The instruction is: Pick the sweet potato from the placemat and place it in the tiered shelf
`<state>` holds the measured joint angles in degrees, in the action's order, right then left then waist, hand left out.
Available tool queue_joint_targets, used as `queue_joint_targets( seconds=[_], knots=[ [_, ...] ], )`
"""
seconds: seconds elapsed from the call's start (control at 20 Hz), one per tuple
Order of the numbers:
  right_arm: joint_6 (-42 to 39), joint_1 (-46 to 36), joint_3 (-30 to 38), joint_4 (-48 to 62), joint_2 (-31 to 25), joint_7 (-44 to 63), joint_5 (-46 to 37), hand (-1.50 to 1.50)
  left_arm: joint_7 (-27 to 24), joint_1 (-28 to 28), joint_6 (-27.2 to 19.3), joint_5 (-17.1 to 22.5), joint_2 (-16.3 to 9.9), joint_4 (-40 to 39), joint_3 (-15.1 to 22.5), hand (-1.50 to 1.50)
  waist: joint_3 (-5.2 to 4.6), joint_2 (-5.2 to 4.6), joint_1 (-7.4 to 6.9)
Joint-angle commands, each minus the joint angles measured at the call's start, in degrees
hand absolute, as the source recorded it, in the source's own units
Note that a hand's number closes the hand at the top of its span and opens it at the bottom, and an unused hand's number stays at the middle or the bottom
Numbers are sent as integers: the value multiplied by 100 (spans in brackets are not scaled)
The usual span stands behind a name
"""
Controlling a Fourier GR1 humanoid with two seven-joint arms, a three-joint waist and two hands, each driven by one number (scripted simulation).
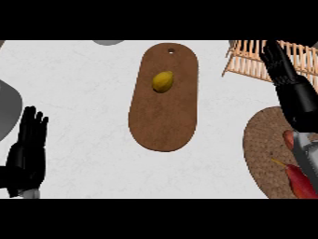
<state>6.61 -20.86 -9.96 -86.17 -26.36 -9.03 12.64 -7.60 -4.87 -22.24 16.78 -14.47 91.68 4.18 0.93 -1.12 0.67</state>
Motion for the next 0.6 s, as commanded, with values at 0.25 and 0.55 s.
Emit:
queue_joint_targets(
  seconds=[0.25, 0.55],
  knots=[
    [-3300, 177, 420, 1300, -1287, 241, 1720, -150, 380, 929, 597, -904, -705, -241, 821, 0, -46, -55, 160],
    [-1608, 426, 978, 2742, -1586, -664, 195, 150, 654, 1075, 752, -995, -473, -263, 1293, 0, -51, -49, -18]
  ],
)
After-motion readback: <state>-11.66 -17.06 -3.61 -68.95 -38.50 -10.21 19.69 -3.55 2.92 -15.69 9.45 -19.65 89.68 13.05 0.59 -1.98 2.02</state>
